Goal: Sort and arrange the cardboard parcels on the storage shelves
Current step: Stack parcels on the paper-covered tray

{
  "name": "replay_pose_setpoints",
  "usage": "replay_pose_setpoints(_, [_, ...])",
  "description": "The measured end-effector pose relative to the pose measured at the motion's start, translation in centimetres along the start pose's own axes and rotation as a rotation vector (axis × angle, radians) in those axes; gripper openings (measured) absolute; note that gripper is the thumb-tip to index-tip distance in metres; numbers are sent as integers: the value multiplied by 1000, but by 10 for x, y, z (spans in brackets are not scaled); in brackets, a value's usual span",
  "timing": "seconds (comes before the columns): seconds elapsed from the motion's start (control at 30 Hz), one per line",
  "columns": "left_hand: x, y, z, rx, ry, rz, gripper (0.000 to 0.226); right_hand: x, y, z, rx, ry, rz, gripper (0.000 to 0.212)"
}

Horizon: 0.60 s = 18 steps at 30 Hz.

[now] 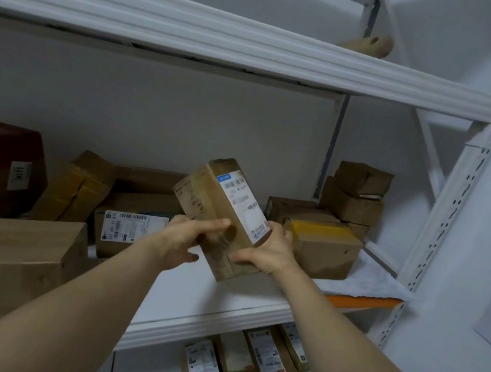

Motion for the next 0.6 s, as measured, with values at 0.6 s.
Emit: replay_pose_setpoints(0.6, [-6,17,-11,-53,-126,125,57,-12,-4,-7,305,93,-815,50])
Point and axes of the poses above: each hand's wrist, its own z-axis away from the middle knuckle, its own y-axis out of the palm, x = y × z, the point moved 4 cm from there along -z, towards the middle knuckle, and after that the axes turned 8 degrees about x, right-handed, at the moved point
